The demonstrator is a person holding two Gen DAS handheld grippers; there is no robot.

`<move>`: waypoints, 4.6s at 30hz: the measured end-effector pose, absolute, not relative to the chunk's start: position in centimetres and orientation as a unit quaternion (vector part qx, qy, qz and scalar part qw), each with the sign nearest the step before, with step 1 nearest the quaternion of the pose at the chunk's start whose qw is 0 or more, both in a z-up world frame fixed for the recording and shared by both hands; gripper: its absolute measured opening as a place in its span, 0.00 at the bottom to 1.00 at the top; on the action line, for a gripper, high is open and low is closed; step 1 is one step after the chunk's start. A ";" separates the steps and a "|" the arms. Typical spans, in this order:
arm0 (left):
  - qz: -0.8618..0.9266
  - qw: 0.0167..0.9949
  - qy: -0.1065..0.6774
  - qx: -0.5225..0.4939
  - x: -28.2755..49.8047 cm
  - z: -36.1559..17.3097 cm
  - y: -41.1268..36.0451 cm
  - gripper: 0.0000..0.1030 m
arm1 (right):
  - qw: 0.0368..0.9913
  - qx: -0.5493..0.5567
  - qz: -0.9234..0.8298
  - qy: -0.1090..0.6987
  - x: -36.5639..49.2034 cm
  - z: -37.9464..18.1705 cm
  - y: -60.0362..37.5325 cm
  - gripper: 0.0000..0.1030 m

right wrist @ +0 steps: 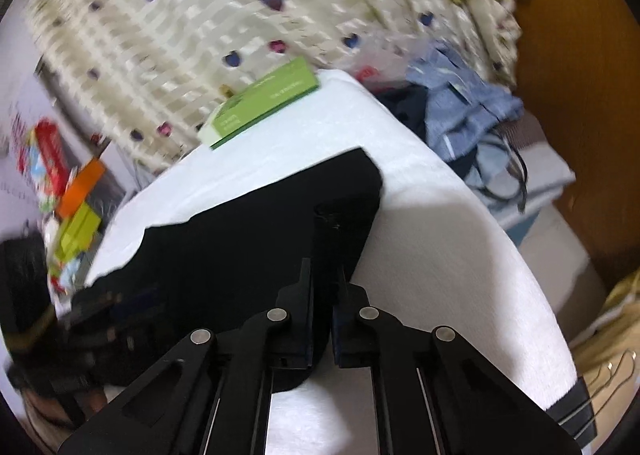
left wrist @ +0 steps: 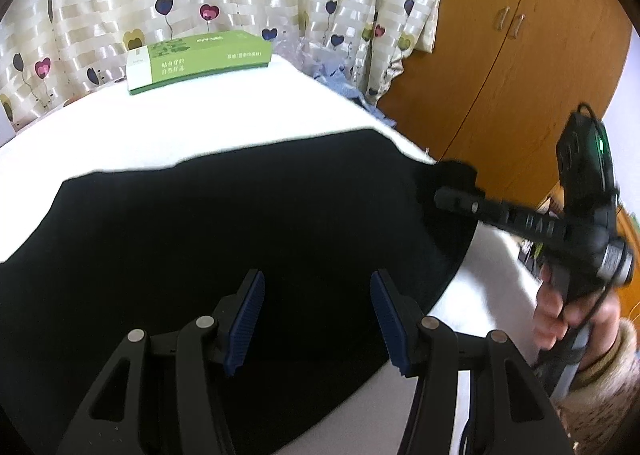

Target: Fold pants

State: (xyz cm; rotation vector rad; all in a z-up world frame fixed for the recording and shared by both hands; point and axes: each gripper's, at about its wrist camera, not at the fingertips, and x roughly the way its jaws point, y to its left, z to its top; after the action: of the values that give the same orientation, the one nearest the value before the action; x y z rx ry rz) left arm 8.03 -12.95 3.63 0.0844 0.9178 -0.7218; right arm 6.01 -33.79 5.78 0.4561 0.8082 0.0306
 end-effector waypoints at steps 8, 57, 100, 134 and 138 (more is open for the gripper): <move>-0.405 0.794 0.450 -0.047 12.9 5.2 -13.5 0.60 | 0.905 0.171 0.060 0.385 6.0 6.5 -30.8 0.06; -0.374 0.790 0.468 -0.129 18.4 5.7 -7.1 0.07 | 0.908 0.078 0.199 0.360 4.3 9.7 -18.1 0.06; -0.276 0.841 0.434 -0.166 18.0 4.3 12.8 0.07 | 0.858 0.053 0.337 0.384 7.4 8.0 -1.3 0.06; -0.194 0.884 0.411 -0.108 13.8 5.9 13.0 0.43 | 0.879 0.128 0.144 0.435 9.1 5.9 -16.0 0.38; -0.206 0.866 0.446 -0.091 13.3 3.8 10.8 0.43 | 0.876 0.118 0.133 0.448 9.4 5.1 -16.0 0.38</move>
State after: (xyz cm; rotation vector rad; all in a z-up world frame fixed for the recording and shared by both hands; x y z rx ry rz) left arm 13.34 10.79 3.75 -0.1908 0.9346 -0.4306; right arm 9.45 -16.03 5.09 0.2469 0.9340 0.2775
